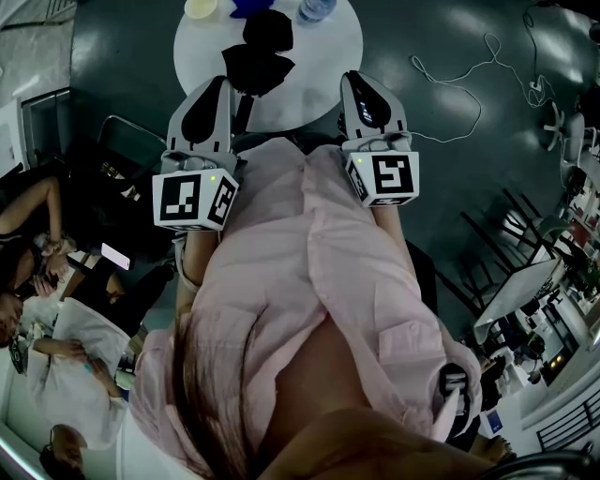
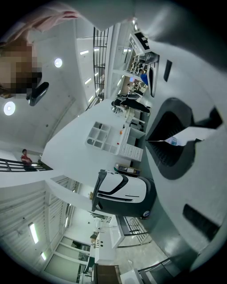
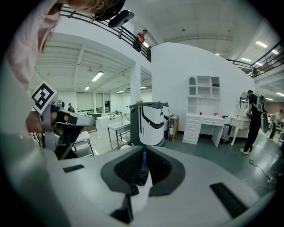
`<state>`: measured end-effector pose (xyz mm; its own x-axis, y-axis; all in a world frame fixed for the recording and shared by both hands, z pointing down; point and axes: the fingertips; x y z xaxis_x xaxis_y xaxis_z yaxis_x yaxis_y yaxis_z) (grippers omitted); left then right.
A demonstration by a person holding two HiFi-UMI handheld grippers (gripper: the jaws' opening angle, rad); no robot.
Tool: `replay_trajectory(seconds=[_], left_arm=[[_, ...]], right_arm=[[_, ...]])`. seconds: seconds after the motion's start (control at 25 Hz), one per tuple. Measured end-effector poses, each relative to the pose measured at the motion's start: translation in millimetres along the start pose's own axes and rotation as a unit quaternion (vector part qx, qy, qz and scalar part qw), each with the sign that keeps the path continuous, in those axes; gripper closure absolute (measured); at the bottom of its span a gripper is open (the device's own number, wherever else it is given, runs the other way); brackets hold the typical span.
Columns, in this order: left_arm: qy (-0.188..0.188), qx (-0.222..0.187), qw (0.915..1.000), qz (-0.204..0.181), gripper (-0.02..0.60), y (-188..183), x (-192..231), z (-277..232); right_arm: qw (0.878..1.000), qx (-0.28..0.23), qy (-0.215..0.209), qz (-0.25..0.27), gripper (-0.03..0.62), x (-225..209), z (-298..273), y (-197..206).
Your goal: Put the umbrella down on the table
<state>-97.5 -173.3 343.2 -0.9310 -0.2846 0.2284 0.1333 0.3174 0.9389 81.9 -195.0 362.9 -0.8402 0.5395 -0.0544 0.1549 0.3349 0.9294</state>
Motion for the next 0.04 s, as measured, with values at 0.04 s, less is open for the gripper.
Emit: replay_trajectory(seconds=[0.04], left_arm=[[0.000,0.000,1.0000,0.000,0.560,-0.2,0.2,-0.3]], right_arm=[[1.000,0.000,0.000,0.000,0.554,-0.1,-0.3,0.0]])
Point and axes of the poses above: the fingertips, and each gripper's own axes: z backward along the fingers, x to its left, y out of its underside, and after that the axes turned 4 degrees about -z, right-handed
